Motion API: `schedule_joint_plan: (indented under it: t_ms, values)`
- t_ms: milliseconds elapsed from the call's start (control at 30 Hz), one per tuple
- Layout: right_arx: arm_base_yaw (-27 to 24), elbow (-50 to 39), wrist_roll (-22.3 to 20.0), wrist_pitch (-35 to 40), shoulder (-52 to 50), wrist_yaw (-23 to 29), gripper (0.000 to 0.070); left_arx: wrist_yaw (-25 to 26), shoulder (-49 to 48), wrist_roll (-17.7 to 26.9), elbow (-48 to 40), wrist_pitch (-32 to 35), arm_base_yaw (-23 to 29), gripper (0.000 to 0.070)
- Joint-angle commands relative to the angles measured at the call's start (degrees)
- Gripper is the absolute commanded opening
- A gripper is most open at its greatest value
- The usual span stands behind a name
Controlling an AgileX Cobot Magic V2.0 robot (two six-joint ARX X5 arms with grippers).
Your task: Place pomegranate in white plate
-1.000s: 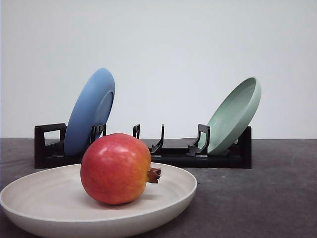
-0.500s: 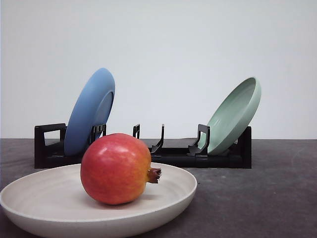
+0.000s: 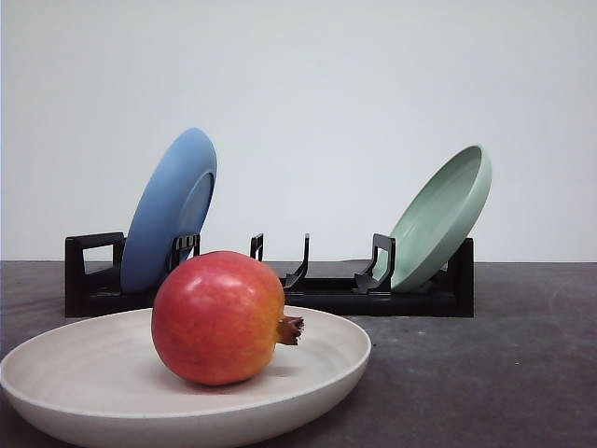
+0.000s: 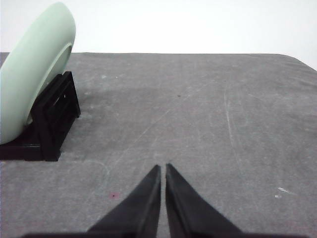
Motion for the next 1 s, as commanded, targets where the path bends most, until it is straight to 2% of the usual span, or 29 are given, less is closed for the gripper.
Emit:
schedule_joint_plan:
  t_ms: [0,967]
  values:
    - [0.0,-0.2,-0.2,0.5,0.1,0.0,0.0013,0.0,-0.1,0.5,-0.5,0.9,0.1,0.0000]
    - [0.0,-0.2,-0.2,0.5,0.1,0.0,0.0013,0.0,-0.1,0.5,-0.5,0.9,0.1,0.0000]
